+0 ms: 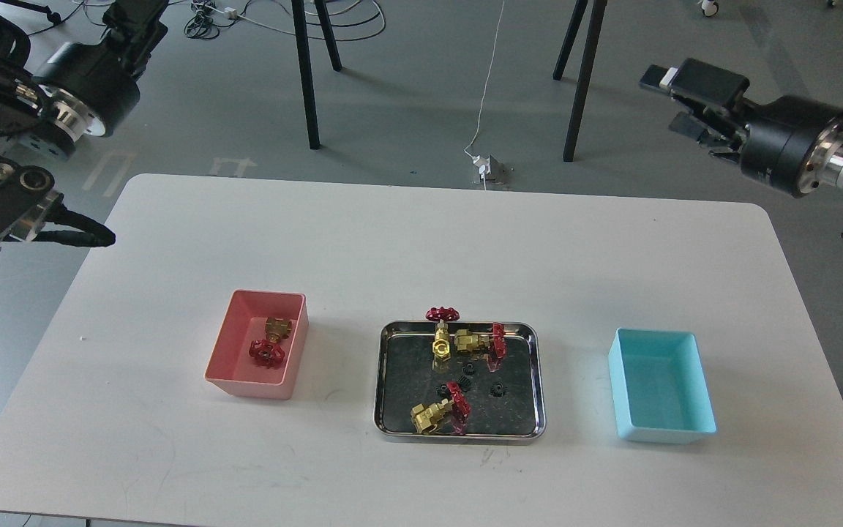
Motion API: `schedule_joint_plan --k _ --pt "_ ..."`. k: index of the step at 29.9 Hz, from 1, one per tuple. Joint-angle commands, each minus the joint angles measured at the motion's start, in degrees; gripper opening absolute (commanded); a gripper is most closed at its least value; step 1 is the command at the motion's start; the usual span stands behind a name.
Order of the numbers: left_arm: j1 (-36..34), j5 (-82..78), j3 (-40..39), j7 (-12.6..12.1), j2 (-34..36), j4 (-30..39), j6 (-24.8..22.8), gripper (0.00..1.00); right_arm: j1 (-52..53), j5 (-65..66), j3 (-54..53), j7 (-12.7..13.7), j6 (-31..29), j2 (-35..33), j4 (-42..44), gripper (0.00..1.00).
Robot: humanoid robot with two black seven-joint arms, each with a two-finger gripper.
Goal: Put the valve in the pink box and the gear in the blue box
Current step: 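Bring the right hand over the tray toward a dark gear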
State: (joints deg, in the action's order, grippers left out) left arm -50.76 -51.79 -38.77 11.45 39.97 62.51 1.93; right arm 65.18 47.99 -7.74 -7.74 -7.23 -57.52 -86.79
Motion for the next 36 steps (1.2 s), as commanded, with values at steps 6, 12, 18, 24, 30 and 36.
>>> schedule_joint_plan --k 6,12,18,24,30,36 --pt "-6.4 3.9 0.0 -1.3 0.0 -1.3 -1.5 0.99 8.9 27.8 26.2 -4.2 -2.5 5.6 -5.4 0.98" --pt "-7.4 4.0 -0.2 -1.3 0.0 -3.5 -1.3 0.99 15.5 30.9 39.5 -5.6 -2.5 16.5 -4.0 0.97" --pt "-9.4 4.3 -0.2 -1.3 1.2 -4.3 0.1 0.99 15.0 30.9 42.9 -5.5 -2.5 30.8 8.7 0.97" --pt "-11.2 4.3 -0.2 -1.3 1.7 -4.3 0.3 0.99 12.3 30.7 46.1 -5.5 -2.4 41.4 18.1 0.97" --pt "-11.5 4.4 -1.0 -1.3 2.4 -4.3 1.1 0.99 10.4 30.6 46.2 -5.5 -2.4 44.4 20.4 0.97" --pt "-11.6 4.4 -1.7 -1.3 2.5 -4.3 1.1 0.99 9.7 30.5 46.9 -5.9 -2.1 46.6 21.9 0.96"
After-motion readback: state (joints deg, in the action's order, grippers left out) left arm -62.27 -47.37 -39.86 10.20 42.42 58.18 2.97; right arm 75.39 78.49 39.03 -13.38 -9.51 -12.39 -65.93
